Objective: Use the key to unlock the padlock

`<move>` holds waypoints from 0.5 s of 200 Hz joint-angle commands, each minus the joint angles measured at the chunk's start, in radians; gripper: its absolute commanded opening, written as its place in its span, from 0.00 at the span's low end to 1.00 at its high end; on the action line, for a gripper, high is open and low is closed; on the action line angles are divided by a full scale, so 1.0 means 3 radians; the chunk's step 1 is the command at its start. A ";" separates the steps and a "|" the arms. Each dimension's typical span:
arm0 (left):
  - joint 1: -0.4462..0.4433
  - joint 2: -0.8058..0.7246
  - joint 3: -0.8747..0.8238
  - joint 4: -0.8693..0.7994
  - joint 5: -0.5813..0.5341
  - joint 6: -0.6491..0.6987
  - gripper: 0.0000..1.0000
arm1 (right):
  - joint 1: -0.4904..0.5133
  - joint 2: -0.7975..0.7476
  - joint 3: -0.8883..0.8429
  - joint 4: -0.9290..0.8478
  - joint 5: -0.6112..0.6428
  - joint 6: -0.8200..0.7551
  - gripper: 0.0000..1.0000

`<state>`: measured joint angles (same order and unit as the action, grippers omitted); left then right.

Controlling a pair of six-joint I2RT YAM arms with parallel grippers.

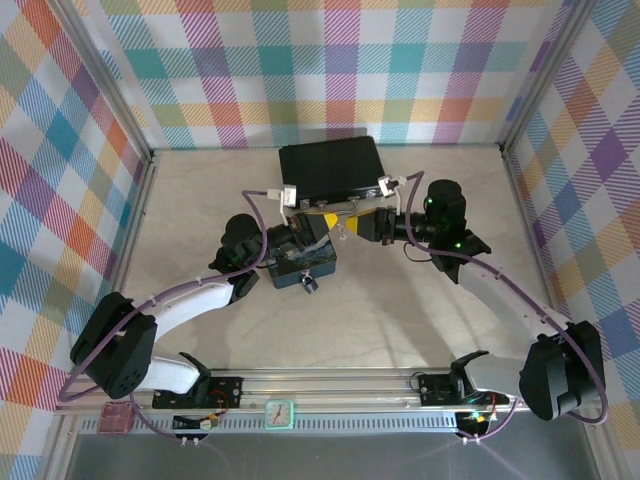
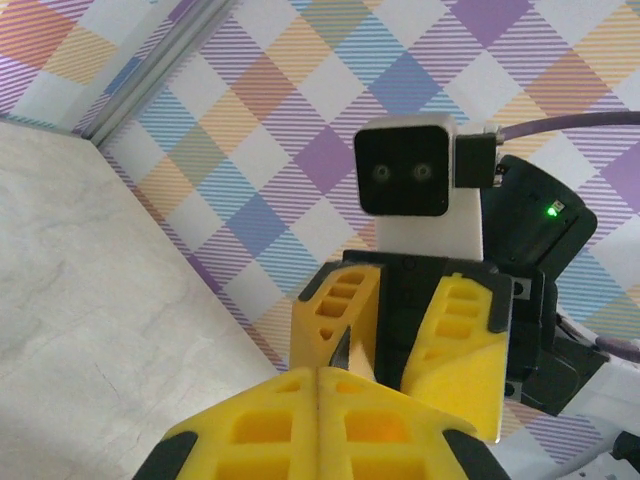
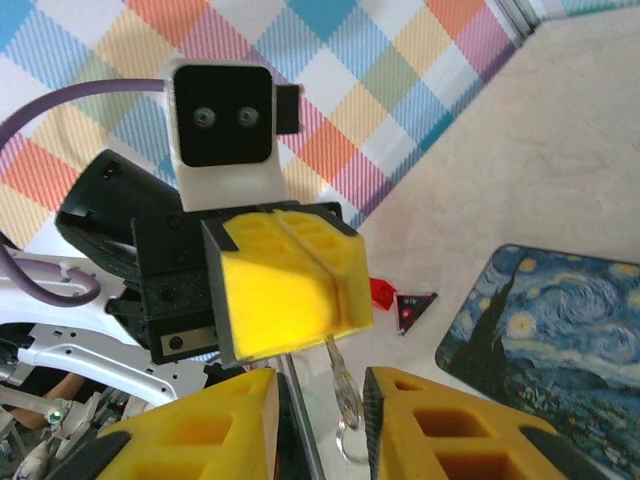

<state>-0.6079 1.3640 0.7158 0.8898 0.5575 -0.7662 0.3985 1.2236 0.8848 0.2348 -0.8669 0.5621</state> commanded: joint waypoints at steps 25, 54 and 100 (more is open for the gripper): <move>-0.0032 -0.0124 0.0049 0.0112 0.0121 0.0032 0.00 | -0.0006 0.0230 -0.0090 0.0722 -0.0324 0.0172 0.38; -0.0030 -0.0176 0.0021 0.0108 0.0050 0.0045 0.00 | 0.0027 0.0233 -0.0150 0.0761 -0.0376 0.0191 0.39; -0.0038 -0.0155 0.0052 0.0133 0.0048 0.0018 0.00 | 0.0031 0.0219 -0.0151 0.0765 -0.0456 0.0240 0.39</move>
<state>-0.6136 1.3327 0.7158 0.8913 0.5663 -0.7666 0.3996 1.2949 0.8280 0.4122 -0.9508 0.6209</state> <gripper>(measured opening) 0.054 0.397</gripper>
